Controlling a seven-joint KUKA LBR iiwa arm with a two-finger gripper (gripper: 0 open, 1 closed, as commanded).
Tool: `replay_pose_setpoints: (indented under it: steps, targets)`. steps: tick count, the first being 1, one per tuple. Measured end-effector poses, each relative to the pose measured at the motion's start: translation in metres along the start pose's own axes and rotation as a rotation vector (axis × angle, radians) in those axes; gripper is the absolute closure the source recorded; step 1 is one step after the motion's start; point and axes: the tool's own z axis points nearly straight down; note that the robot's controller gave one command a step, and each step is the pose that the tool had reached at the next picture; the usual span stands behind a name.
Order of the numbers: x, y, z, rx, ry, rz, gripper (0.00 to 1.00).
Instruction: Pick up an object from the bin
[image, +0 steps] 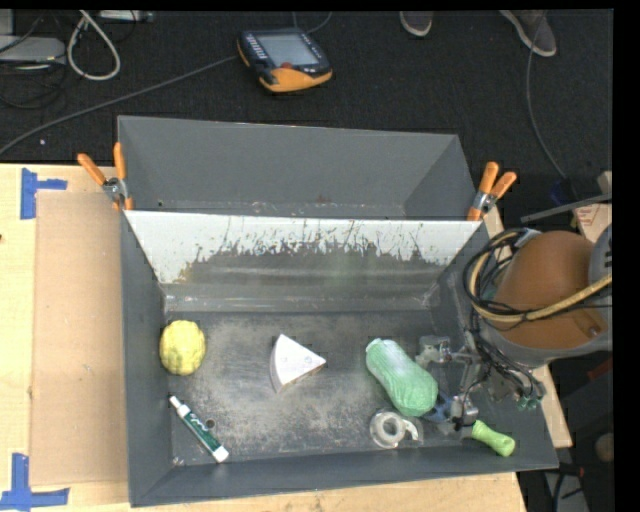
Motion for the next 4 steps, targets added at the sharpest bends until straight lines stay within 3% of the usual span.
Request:
replay_pose_setpoints:
  steps: [1,2,3,4]
  targets:
    - [-0.001,0.001,0.01,0.0,-0.001,-0.23,0.0]
    - [0.001,0.025,0.028,-0.002,0.002,0.098,0.0]
    - [0.01,-0.007,0.031,-0.001,-0.002,0.053,0.0]
    - [0.012,-0.012,0.031,0.0,-0.002,0.05,0.0]
